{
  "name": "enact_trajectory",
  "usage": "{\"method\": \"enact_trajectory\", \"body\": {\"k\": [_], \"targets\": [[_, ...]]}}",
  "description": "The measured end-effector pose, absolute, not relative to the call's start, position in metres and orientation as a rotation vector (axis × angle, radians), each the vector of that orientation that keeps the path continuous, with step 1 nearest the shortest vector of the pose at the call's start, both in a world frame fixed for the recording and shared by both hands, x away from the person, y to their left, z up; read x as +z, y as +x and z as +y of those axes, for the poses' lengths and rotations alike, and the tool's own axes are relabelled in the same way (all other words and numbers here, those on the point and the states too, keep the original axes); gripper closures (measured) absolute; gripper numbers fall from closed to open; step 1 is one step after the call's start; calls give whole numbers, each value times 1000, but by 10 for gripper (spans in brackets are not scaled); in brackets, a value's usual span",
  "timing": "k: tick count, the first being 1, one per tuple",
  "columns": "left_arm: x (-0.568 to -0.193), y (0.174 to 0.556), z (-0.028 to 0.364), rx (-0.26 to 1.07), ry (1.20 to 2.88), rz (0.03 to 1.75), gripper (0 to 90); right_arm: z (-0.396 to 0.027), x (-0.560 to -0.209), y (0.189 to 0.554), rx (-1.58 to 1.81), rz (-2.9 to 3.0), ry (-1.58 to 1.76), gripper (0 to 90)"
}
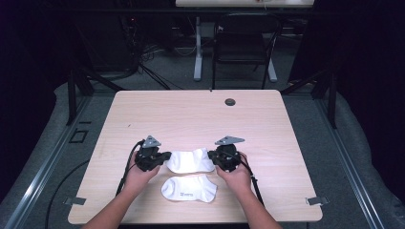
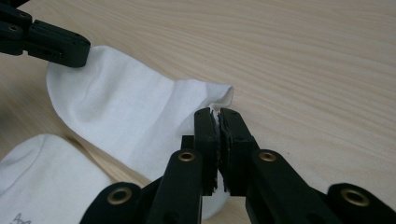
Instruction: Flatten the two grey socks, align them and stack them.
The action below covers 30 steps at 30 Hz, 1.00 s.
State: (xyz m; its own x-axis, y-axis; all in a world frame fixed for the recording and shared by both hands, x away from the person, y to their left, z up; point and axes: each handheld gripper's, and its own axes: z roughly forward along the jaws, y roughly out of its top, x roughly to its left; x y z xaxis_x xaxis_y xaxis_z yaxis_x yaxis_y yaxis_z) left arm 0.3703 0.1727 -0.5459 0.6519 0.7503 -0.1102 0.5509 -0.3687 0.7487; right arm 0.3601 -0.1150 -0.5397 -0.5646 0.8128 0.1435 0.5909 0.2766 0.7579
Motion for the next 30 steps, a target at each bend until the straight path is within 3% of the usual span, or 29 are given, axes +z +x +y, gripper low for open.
{"method": "enact_trajectory", "body": {"k": [13, 30], "targets": [[-528, 341, 181, 294, 2061, 925, 893, -120, -520, 328, 1252, 2282, 1228, 865], [-530, 297, 188, 244, 2070, 893, 893, -123, -526, 281, 1242, 2355, 1182, 865]]}}
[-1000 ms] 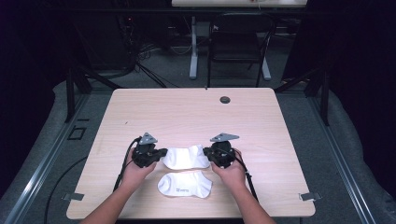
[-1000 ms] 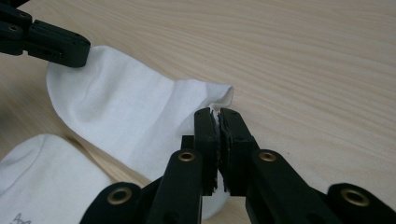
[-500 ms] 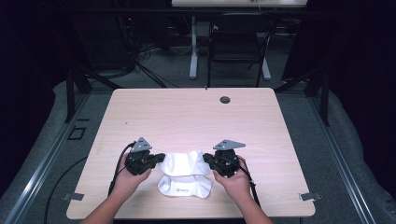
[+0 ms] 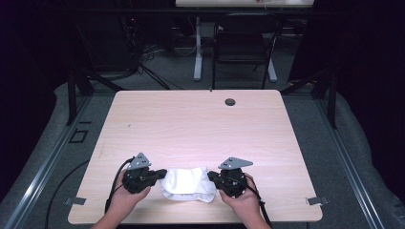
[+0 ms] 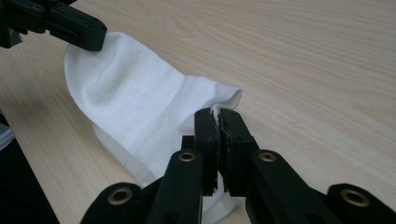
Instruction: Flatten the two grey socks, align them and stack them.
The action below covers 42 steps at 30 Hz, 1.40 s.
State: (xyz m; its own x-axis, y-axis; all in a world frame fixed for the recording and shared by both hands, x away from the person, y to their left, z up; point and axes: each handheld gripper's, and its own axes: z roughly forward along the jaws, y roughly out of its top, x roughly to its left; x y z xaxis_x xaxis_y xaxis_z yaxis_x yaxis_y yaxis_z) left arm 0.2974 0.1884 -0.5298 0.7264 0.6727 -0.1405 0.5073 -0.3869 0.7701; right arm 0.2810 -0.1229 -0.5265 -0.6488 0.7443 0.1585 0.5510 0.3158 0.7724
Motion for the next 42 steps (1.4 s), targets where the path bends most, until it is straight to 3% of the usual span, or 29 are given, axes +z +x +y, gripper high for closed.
{"method": "enact_trajectory", "body": {"k": [42], "targets": [[-562, 304, 185, 216, 2133, 924, 879, -124, -551, 280, 1190, 2406, 1220, 863]]}}
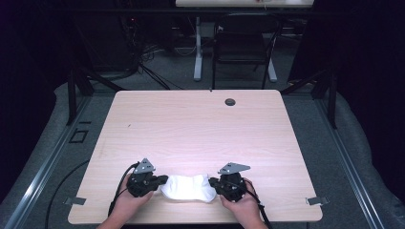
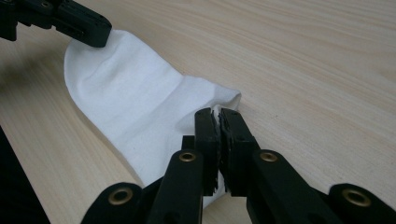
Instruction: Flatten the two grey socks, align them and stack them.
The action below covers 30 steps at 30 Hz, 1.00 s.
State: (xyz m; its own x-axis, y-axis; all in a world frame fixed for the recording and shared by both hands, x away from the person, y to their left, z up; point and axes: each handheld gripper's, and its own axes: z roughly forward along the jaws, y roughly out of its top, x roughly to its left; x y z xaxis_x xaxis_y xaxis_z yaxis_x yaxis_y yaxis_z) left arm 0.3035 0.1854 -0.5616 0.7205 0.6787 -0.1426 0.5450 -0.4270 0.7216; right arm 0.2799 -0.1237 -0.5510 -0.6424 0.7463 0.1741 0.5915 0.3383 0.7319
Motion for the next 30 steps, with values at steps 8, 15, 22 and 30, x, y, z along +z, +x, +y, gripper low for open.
{"method": "enact_trajectory", "body": {"k": [8, 15, 22, 30], "targets": [[-565, 304, 184, 223, 2141, 926, 868, -123, -554, 285, 1178, 2409, 1227, 862], [-564, 304, 186, 240, 2120, 929, 764, -125, -556, 285, 1166, 2405, 1231, 798], [-551, 294, 188, 248, 2075, 894, 650, -127, -544, 277, 1195, 2344, 1178, 746], [-555, 288, 183, 234, 2088, 888, 566, -105, -548, 271, 1195, 2433, 1063, 670]]}}
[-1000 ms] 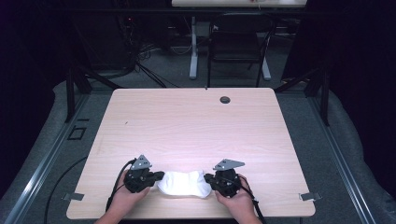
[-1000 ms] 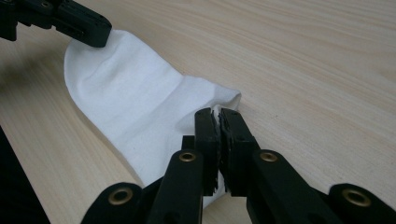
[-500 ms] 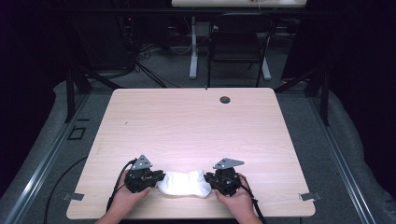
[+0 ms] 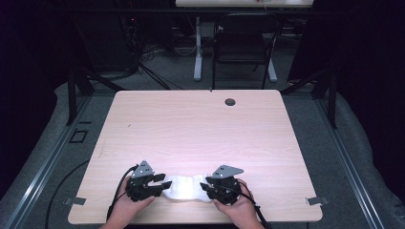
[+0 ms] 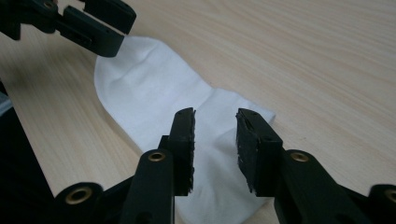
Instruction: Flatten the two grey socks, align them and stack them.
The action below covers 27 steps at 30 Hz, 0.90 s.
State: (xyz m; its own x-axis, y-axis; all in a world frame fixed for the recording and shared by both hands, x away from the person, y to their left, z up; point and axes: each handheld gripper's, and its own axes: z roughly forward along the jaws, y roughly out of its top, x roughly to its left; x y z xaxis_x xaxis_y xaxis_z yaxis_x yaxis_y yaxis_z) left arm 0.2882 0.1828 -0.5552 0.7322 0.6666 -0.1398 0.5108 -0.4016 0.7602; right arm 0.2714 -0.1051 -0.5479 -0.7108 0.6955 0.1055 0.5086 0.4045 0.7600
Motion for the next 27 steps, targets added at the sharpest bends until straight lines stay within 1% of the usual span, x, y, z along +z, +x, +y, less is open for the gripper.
{"method": "enact_trajectory", "body": {"k": [3, 6, 8, 10, 18, 27], "targets": [[-557, 286, 181, 231, 2100, 875, 530, -103, -556, 273, 1151, 2466, 1046, 632], [-562, 284, 180, 225, 2121, 868, 513, -103, -562, 275, 1139, 2483, 1070, 592], [-565, 284, 180, 226, 2135, 862, 491, -104, -564, 275, 1126, 2485, 1066, 587], [-568, 285, 180, 223, 2149, 866, 489, -103, -565, 275, 1115, 2488, 1066, 576], [-576, 286, 177, 213, 2202, 849, 458, -104, -572, 273, 1054, 2501, 1045, 566], [-578, 286, 178, 237, 2208, 822, 464, -109, -577, 273, 1090, 2498, 1042, 585]]}}
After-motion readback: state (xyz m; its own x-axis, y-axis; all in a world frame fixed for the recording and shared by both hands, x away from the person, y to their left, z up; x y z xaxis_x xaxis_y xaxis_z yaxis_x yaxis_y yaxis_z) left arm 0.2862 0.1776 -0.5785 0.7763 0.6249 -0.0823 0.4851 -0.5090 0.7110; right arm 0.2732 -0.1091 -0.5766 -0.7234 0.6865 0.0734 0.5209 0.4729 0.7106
